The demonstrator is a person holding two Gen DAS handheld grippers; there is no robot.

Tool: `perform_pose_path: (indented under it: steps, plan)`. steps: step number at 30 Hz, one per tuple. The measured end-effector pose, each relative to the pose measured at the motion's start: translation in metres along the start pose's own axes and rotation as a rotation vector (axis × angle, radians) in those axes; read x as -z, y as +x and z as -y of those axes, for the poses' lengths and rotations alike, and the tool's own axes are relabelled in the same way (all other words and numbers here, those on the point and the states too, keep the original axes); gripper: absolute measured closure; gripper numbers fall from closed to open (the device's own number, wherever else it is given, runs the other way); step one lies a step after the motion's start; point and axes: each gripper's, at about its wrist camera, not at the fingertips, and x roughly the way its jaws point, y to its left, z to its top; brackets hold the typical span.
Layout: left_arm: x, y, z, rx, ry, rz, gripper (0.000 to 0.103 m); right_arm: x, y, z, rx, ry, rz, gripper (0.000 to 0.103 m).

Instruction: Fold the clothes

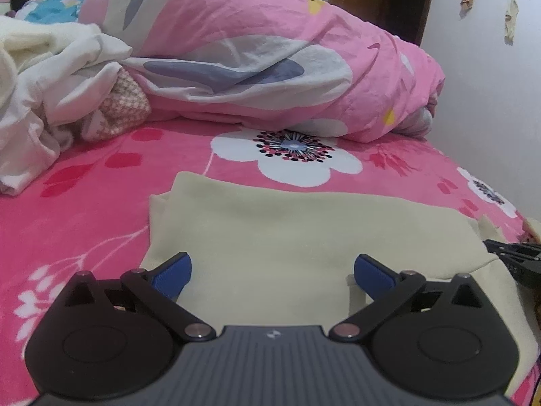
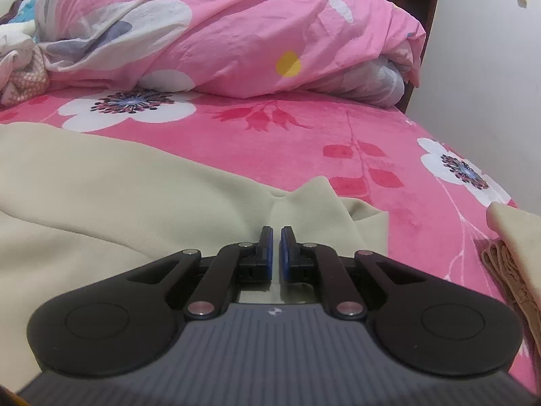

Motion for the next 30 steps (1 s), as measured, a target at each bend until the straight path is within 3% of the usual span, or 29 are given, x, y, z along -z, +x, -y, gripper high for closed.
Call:
perform_pose_path:
  steps: [6, 9, 12, 14, 19, 22, 25, 30]
  plan:
    - [-0.001, -0.006, -0.006, 0.001, -0.106, 0.028, 0.0, 0.0, 0.0, -0.001, 0.007, -0.007, 0.003, 0.099]
    - [-0.002, -0.003, -0.003, -0.016, -0.089, 0.018, 0.0, -0.001, 0.0, -0.001, 0.009, -0.013, -0.004, 0.099]
    - [-0.003, 0.003, 0.009, -0.064, -0.003, -0.03, 0.0, -0.009, -0.005, 0.001, 0.005, 0.0, -0.036, 0.098]
    - [-0.003, 0.004, 0.015, -0.091, 0.038, -0.043, 0.0, -0.017, -0.016, 0.001, 0.003, 0.015, -0.055, 0.09]
    - [-0.002, 0.006, 0.016, -0.103, 0.049, -0.054, 0.0, -0.023, -0.077, -0.014, -0.06, 0.058, 0.07, 0.066]
    - [-0.002, 0.006, 0.017, -0.106, 0.052, -0.056, 0.0, 0.002, -0.075, -0.03, -0.095, 0.03, 0.015, 0.048]
    - [-0.002, 0.008, 0.018, -0.11, 0.053, -0.06, 0.0, 0.034, -0.06, -0.033, -0.094, 0.091, 0.024, 0.047]
    - [-0.003, 0.009, 0.017, -0.107, 0.049, -0.064, 0.0, 0.027, -0.056, -0.041, -0.058, 0.086, -0.004, 0.046]
